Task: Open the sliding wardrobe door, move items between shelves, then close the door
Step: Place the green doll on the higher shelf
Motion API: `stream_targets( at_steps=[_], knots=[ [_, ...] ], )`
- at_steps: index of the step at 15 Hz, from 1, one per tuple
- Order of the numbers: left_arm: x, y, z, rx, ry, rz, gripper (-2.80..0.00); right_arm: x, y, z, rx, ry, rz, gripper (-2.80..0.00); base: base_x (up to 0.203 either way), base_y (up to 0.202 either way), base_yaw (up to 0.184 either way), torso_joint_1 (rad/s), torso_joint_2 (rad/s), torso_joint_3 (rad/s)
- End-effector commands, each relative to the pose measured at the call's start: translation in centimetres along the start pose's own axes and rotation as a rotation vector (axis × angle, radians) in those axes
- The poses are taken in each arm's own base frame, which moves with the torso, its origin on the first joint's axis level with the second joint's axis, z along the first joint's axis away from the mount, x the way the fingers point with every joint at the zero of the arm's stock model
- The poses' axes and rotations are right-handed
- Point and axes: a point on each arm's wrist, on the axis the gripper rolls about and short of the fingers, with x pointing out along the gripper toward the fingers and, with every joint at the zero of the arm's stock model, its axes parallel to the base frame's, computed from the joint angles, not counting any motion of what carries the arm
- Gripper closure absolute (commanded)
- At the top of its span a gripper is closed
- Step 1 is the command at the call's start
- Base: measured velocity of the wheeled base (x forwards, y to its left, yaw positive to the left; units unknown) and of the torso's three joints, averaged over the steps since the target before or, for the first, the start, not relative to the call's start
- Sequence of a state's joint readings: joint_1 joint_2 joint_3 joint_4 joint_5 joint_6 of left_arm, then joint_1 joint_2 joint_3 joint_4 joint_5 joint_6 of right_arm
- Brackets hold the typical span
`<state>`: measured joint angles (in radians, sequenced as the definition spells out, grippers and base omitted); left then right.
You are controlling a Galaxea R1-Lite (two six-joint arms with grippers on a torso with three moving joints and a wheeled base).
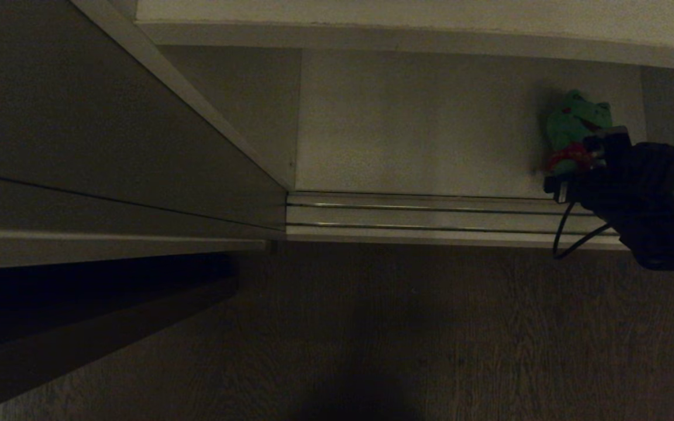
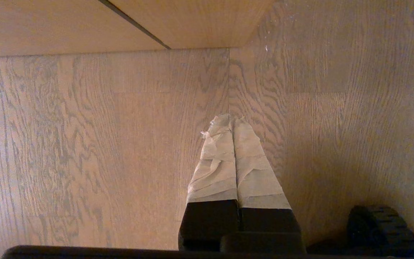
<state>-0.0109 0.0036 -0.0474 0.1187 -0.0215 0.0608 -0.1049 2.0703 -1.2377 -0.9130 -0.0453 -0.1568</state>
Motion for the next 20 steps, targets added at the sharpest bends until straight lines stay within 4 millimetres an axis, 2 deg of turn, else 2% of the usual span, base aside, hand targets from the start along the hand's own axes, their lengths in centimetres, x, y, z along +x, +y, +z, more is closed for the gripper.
stream_targets(
  at_steps=[1, 3, 5, 9, 13, 16, 18, 20],
  knots=[
    [0.0, 0.0, 0.0, 0.001, -0.001, 0.000, 0.00, 0.8, -0.1, -0.4, -0.001, -0.007, -0.006, -2.80, 0.000, 0.000, 0.000, 0.000, 0.00, 0.000],
    [0.0, 0.0, 0.0, 0.001, -0.001, 0.000, 0.00, 1.0, -0.4, -0.5, -0.002, -0.004, -0.011, -2.80, 0.000, 0.000, 0.000, 0.000, 0.00, 0.000],
    [0.0, 0.0, 0.0, 0.001, -0.001, 0.000, 0.00, 1.3, -0.7, 0.4, -0.001, -0.037, -0.021, -2.80, 0.000, 0.000, 0.000, 0.000, 0.00, 0.000],
    [0.0, 0.0, 0.0, 0.001, -0.001, 0.000, 0.00, 2.0, -0.7, 0.2, -0.010, -0.051, -0.022, -2.80, 0.000, 0.000, 0.000, 0.000, 0.00, 0.000],
    [0.0, 0.0, 0.0, 0.001, 0.000, 0.000, 0.00, 1.3, -0.6, 0.8, -0.001, -0.053, -0.019, -2.80, 0.000, 0.000, 0.000, 0.000, 0.00, 0.000],
    [0.0, 0.0, 0.0, 0.001, 0.000, 0.000, 0.00, -0.1, -0.7, 1.3, -0.003, -0.054, -0.015, -2.80, 0.000, 0.000, 0.000, 0.000, 0.00, 0.000],
    [0.0, 0.0, 0.0, 0.001, -0.001, 0.000, 0.00, -1.8, -0.7, 1.5, -0.002, -0.050, -0.012, -2.80, 0.000, 0.000, 0.000, 0.000, 0.00, 0.000],
    [0.0, 0.0, 0.0, 0.001, -0.001, 0.000, 0.00, -3.8, -0.6, 3.1, -0.006, -0.078, -0.005, -2.80, 0.000, 0.000, 0.000, 0.000, 0.00, 0.000]
  ],
)
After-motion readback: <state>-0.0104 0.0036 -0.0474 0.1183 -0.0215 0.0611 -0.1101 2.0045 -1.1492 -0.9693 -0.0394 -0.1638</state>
